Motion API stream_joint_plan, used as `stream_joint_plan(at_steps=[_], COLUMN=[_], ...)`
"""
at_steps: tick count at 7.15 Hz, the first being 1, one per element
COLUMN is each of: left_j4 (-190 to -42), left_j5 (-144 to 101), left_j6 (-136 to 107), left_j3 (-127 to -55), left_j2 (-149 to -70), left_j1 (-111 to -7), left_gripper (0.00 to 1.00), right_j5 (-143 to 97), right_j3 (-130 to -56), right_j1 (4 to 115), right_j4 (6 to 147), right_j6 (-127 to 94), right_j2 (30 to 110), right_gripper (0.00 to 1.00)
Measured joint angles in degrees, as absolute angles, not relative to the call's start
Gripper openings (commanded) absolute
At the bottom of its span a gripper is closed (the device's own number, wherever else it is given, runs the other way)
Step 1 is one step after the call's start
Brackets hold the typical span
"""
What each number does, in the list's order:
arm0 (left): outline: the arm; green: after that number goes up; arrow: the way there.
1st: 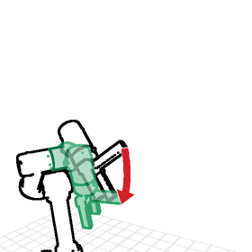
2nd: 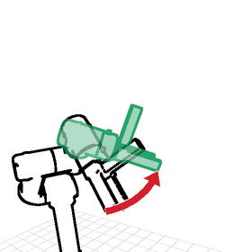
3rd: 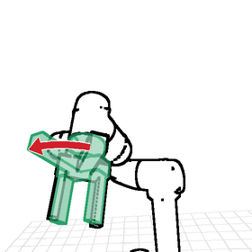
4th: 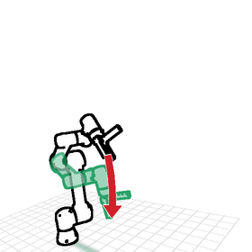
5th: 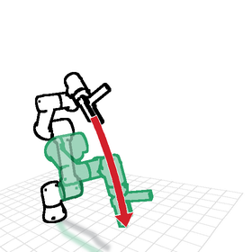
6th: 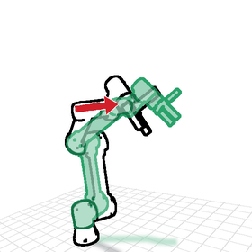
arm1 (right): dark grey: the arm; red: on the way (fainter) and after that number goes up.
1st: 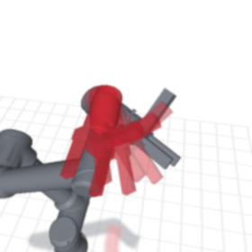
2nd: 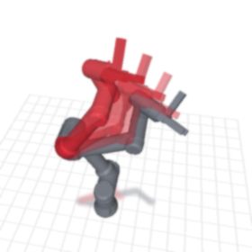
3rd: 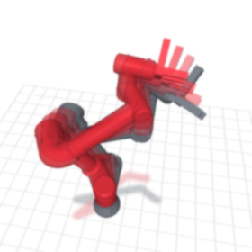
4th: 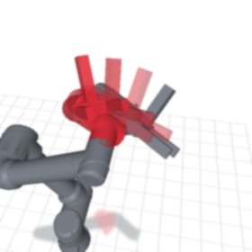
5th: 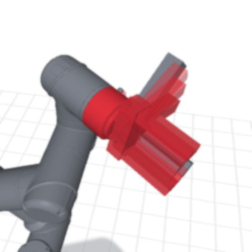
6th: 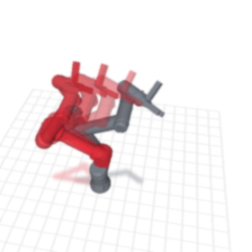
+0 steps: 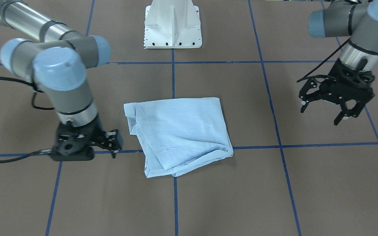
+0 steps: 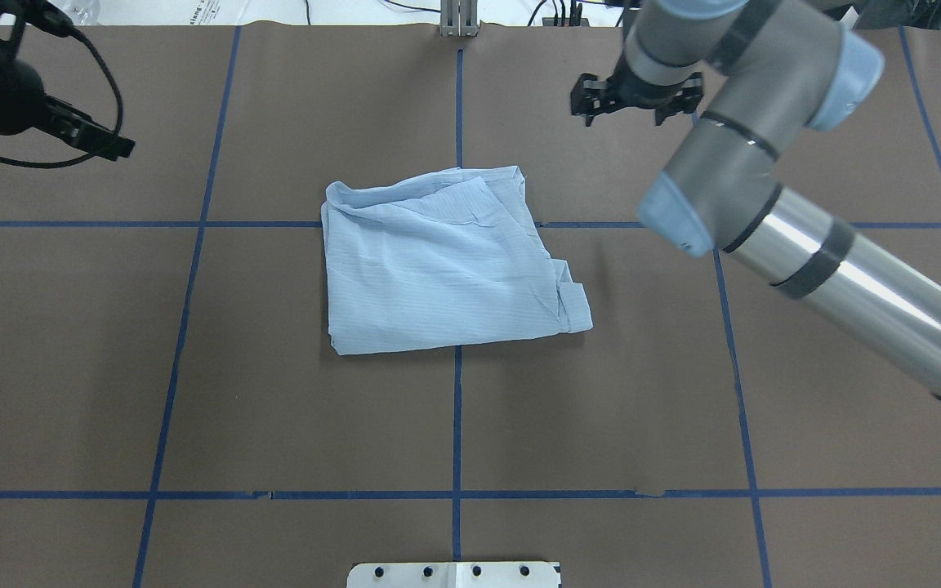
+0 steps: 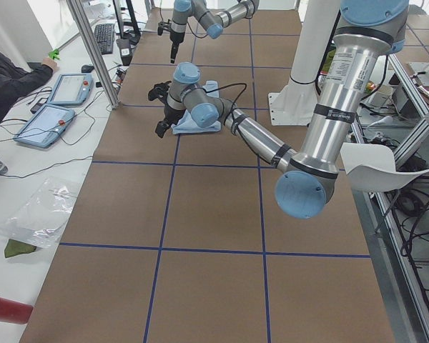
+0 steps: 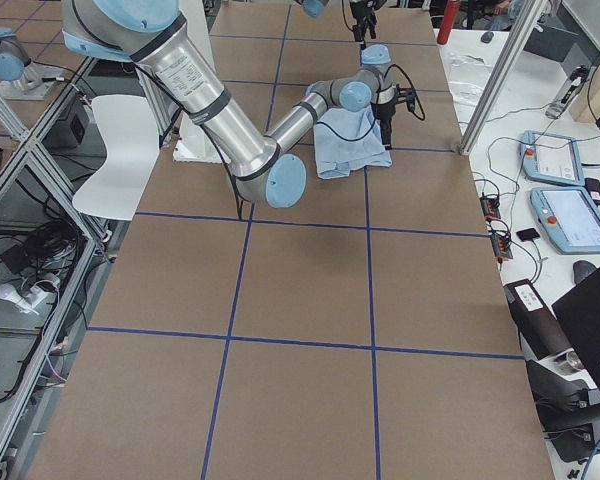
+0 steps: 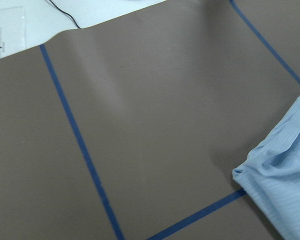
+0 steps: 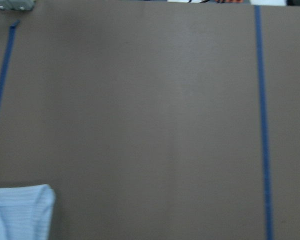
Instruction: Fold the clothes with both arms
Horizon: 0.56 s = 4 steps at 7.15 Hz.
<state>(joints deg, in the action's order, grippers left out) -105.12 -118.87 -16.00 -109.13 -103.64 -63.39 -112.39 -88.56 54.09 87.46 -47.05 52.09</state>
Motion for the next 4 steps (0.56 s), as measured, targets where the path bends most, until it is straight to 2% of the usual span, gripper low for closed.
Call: stream_joint_plan(at_steps=[2, 4], left_j4=[-102.8, -102.2], left_j5=[-125.2, -126.9], left_j6=[-0.3, 6.4], left_j3=[-110.2, -110.5], left_j2=[-97.0, -91.3], left_j1=[-73.5, -80.4], left_gripper=[1.00, 1.00], right_j5=[-121.6, -129.0], right_j3=[-93.1, -94.5], right_j1=[66.6, 77.3], right_j4=[88.4, 88.1], right_j6=[-23.6, -5.1], right_j2=[64.2, 75.3], right_gripper=[1.00, 1.00])
